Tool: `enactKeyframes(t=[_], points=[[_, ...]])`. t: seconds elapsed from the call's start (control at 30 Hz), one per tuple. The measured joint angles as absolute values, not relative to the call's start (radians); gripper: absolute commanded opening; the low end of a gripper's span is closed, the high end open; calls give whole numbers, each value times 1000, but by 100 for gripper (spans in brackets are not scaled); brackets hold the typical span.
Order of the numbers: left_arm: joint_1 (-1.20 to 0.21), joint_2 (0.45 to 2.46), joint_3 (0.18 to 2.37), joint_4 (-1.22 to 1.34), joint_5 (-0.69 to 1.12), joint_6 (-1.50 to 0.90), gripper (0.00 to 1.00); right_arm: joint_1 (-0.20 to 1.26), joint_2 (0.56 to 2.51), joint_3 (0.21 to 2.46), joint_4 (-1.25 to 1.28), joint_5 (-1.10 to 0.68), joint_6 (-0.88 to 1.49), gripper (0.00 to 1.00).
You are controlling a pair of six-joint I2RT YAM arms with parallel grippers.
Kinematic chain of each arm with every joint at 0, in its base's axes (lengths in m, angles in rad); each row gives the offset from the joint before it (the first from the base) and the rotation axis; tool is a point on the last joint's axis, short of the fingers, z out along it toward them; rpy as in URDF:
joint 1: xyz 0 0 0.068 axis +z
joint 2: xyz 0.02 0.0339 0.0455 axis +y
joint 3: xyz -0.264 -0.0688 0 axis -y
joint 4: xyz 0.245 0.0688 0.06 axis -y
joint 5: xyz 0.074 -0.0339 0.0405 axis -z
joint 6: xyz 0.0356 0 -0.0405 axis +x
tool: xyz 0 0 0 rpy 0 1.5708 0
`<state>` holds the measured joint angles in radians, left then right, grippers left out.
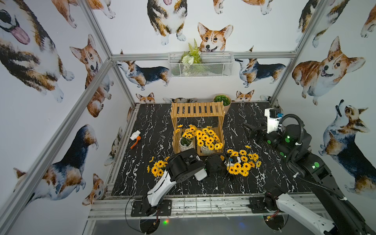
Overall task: Take the sunflower pots off the shelves
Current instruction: Place the sunflower pot at the center of the board.
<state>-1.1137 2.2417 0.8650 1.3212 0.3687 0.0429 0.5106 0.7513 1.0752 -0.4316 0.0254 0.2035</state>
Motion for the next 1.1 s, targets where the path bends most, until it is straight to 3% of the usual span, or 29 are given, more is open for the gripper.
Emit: enactKeyframes(t=[1.1], points=[[-1089,2156,776,1359,361,48,100,511,748,1080,-432,25,185,100]])
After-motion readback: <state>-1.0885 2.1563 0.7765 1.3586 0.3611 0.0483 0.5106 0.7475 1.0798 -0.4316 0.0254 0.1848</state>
